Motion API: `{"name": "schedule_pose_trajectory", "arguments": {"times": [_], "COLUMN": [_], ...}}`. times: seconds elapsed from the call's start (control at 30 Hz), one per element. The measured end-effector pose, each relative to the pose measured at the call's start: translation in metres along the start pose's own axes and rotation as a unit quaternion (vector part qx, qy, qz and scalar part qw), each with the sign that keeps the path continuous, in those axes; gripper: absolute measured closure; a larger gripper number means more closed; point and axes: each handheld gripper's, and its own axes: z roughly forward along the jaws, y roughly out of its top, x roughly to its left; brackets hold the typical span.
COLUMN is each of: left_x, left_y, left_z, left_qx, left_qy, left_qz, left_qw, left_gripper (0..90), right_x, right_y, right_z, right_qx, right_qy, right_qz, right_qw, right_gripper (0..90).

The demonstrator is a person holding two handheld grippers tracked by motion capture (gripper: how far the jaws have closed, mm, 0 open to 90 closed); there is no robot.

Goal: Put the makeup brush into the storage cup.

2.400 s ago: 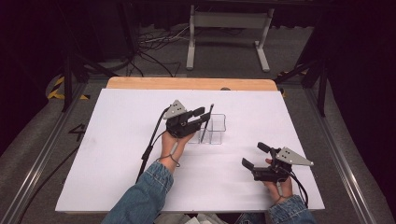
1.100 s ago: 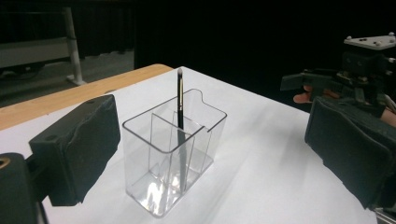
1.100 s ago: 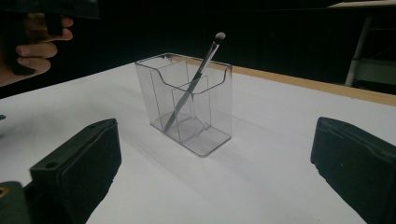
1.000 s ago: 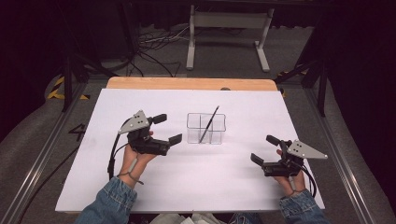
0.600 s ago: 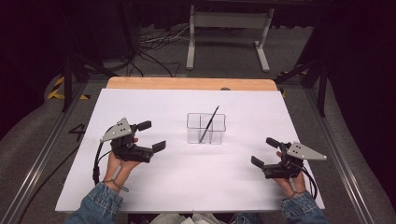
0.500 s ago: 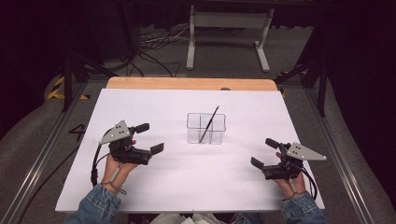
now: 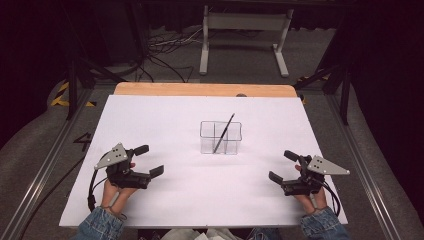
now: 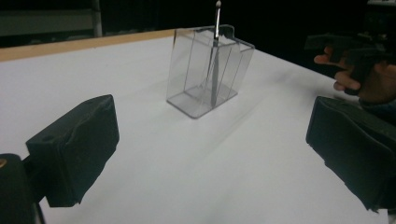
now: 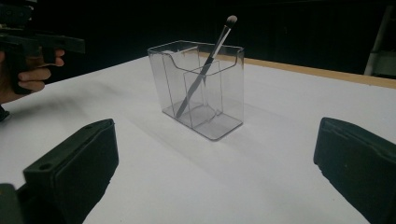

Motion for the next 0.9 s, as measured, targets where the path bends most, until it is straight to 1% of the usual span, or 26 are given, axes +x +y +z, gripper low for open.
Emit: {"name": "schedule_pose_trajectory", "arguments": {"times": [0.03,0.07,0.13,0.17,0.23,0.27,0.3,0.33,0.37,0.43,0.47,0.5,0.53,0.6,0.7,0.77,0.9], "left_x": [0.000,0.001,0.002,0.003,0.005,0.005,0.005,0.006,0.007,0.008,0.007,0.008,0.008,0.009,0.010,0.011,0.010], "left_y": [-0.003,-0.006,-0.010,-0.011,-0.013,-0.015,-0.016,-0.017,-0.018,-0.019,-0.019,-0.019,-0.019,-0.019,-0.020,-0.020,-0.020], "left_z": [-0.002,-0.004,-0.007,-0.008,-0.009,-0.010,-0.011,-0.010,-0.010,-0.009,-0.009,-0.008,-0.008,-0.008,-0.008,-0.008,-0.007], "left_qx": [0.000,0.008,0.004,0.005,0.006,0.008,0.012,0.017,0.019,0.022,0.022,0.024,0.025,0.020,0.020,0.021,0.022], "left_qy": [0.002,0.003,0.008,0.010,0.013,0.020,0.028,0.031,0.033,0.032,0.036,0.041,0.043,0.041,0.041,0.039,0.037], "left_qz": [0.000,-0.001,-0.001,-0.005,-0.007,-0.003,0.007,0.011,0.009,0.006,0.006,0.013,0.014,0.008,0.005,0.004,0.003], "left_qw": [1.0000,1.0000,1.0000,0.9999,0.9999,0.9998,0.9995,0.9993,0.9992,0.9992,0.9991,0.9988,0.9987,0.9989,0.9990,0.9990,0.9990], "left_gripper": [3.2,3.1,3.0,3.2,3.4,3.4,3.5,3.6,3.6,3.5,3.5,3.6,3.6,3.6,3.6,3.6,3.5], "right_x": [0.000,0.001,0.001,0.001,0.001,0.001,0.002,0.002,0.002,0.002,0.002,0.002,0.002,0.003,0.003,0.004,0.005], "right_y": [0.000,0.000,-0.001,-0.002,-0.003,-0.004,-0.007,-0.008,-0.009,-0.011,-0.011,-0.012,-0.012,-0.013,-0.014,-0.014,-0.013], "right_z": [0.000,0.000,0.000,0.000,0.001,0.001,0.003,0.004,0.005,0.006,0.006,0.006,0.006,0.006,0.007,0.008,0.007], "right_qx": [-0.001,-0.002,-0.005,-0.005,-0.005,-0.004,-0.004,-0.002,0.004,0.007,0.005,0.004,0.003,0.000,-0.001,-0.007,-0.024], "right_qy": [0.001,0.001,0.001,0.000,0.000,-0.003,-0.004,-0.005,-0.007,-0.007,-0.007,-0.007,-0.007,-0.009,-0.006,-0.004,0.003], "right_qz": [-0.001,-0.001,-0.002,-0.002,-0.002,-0.002,-0.001,-0.002,-0.003,-0.002,-0.002,-0.002,-0.001,-0.002,-0.003,-0.011,-0.011], "right_qw": [1.0000,1.0000,1.0000,1.0000,1.0000,1.0000,1.0000,1.0000,1.0000,1.0000,1.0000,1.0000,1.0000,1.0000,1.0000,0.9999,0.9996], "right_gripper": [0.1,0.2,0.2,0.2,0.2,0.2,0.2,0.1,0.2,0.2,0.2,0.2,0.2,0.2,0.2,0.3,0.7]}}
